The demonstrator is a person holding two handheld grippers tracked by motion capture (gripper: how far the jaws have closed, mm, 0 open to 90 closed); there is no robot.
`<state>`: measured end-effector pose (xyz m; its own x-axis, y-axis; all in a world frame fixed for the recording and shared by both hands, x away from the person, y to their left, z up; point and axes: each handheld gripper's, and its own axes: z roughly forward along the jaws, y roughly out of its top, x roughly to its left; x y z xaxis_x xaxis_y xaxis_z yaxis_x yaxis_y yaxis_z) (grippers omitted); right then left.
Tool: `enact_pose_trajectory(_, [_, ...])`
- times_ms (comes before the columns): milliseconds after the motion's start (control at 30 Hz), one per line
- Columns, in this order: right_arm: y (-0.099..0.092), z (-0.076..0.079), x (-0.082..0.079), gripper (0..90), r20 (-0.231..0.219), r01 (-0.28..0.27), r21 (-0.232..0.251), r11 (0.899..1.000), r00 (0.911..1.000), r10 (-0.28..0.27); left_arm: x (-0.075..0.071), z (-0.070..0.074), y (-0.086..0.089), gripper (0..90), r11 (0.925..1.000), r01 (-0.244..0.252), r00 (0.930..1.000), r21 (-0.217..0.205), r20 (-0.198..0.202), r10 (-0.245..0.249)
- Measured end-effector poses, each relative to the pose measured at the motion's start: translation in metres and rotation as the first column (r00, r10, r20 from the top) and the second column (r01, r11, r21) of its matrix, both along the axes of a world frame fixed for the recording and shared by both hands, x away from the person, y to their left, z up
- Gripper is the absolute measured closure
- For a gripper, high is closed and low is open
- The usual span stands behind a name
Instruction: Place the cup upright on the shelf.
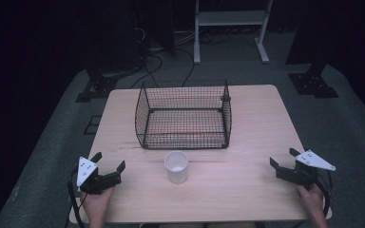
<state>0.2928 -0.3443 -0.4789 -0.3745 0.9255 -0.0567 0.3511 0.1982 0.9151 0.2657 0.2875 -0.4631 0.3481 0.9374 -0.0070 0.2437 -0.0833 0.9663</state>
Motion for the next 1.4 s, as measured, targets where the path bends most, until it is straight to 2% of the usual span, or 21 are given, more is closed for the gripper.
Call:
enact_pose_trajectory(233, [0.000, 0.000, 0.000, 13.0, 0.000, 0.002, -0.001, 1.000, 1.0000, -0.002, 0.001, -0.001, 0.000, 2.5, 0.9998, 0.015, 0.9999, -0.013, -0.004, -0.015])
enact_pose_trajectory(267, [0.000, 0.000, 0.000, 13.1, 0.000, 0.002, -0.001, 1.000, 1.0000, -0.002, 0.000, 0.000, 0.000, 2.4, 0.9999, 0.015, 0.9999, 0.002, 0.005, -0.015])
enact_pose_trajectory(367, [0.000, 0.000, 0.000, 13.1, 0.001, 0.001, -0.003, 1.000, 1.0000, -0.001, 0.000, 0.002, 0.000, 2.4, 0.9998, 0.022, 0.9997, -0.002, 0.013, -0.022])
enact_pose_trajectory(800, [0.001, 0.000, 0.000, 13.0, 0.000, 0.001, -0.009, 1.000, 1.0000, -0.001, 0.000, 0.004, -0.011, 2.0, 0.9971, 0.074, 0.9972, 0.019, 0.014, -0.074])
enact_pose_trajectory(1067, [0.001, 0.000, 0.000, 13.0, -0.004, -0.002, -0.010, 1.000, 1.0000, 0.002, 0.002, 0.007, -0.018, 2.1, 0.9923, 0.120, 0.9927, 0.030, 0.000, -0.120])
enact_pose_trajectory(1267, [0.001, 0.000, 0.000, 13.0, -0.004, -0.002, -0.011, 1.000, 1.0000, 0.002, 0.002, 0.006, -0.024, 2.0, 0.9888, 0.137, 0.9906, 0.059, -0.006, -0.137])
enact_pose_trajectory(1400, [0.001, 0.000, 0.000, 13.0, -0.004, -0.002, -0.009, 1.000, 1.0000, 0.002, 0.002, 0.007, -0.027, 2.0, 0.9841, 0.167, 0.9860, 0.061, -0.008, -0.167])
